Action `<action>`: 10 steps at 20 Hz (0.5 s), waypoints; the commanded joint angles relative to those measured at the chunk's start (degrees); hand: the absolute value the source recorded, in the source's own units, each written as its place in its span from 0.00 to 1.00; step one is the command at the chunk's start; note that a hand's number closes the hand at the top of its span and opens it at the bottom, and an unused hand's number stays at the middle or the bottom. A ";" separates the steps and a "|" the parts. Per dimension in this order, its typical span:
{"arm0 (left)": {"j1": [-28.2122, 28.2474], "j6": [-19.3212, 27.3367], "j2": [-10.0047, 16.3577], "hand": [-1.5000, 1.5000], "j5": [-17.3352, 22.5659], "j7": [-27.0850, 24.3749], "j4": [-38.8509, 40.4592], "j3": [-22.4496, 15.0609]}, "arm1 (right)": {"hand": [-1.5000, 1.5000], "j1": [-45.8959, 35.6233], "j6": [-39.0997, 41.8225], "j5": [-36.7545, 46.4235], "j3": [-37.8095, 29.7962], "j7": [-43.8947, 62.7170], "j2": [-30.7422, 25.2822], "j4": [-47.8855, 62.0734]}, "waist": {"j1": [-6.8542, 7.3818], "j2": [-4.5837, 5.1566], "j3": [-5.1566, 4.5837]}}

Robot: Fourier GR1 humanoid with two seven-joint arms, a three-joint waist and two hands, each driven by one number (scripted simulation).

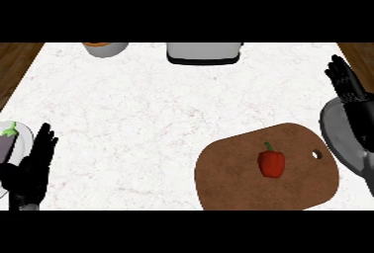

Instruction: Pick the bell pepper from the cutting board and place it in the pan

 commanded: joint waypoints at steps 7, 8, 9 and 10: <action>-11.46 -1.68 -1.94 0.50 1.56 9.94 -10.11 -2.24 | 1.00 -1.82 5.39 -0.77 -0.63 6.46 -4.40 0.64 | -1.49 0.59 -0.23; -11.28 -4.39 -1.11 0.50 3.82 10.02 -9.10 -0.37 | 1.00 0.98 3.76 -1.28 -2.93 4.66 -3.58 1.15 | -1.44 0.68 -0.21; -8.63 -2.56 -0.55 0.50 2.98 10.61 -11.08 -0.53 | 1.00 7.27 -0.52 0.87 -4.44 -1.28 -2.28 -5.49 | -2.49 0.07 -0.15; -10.72 -1.98 -2.34 0.50 2.67 9.56 -8.84 -0.36 | 1.00 9.75 2.66 2.25 -5.55 -7.38 -4.93 -5.08 | -2.92 0.41 -0.13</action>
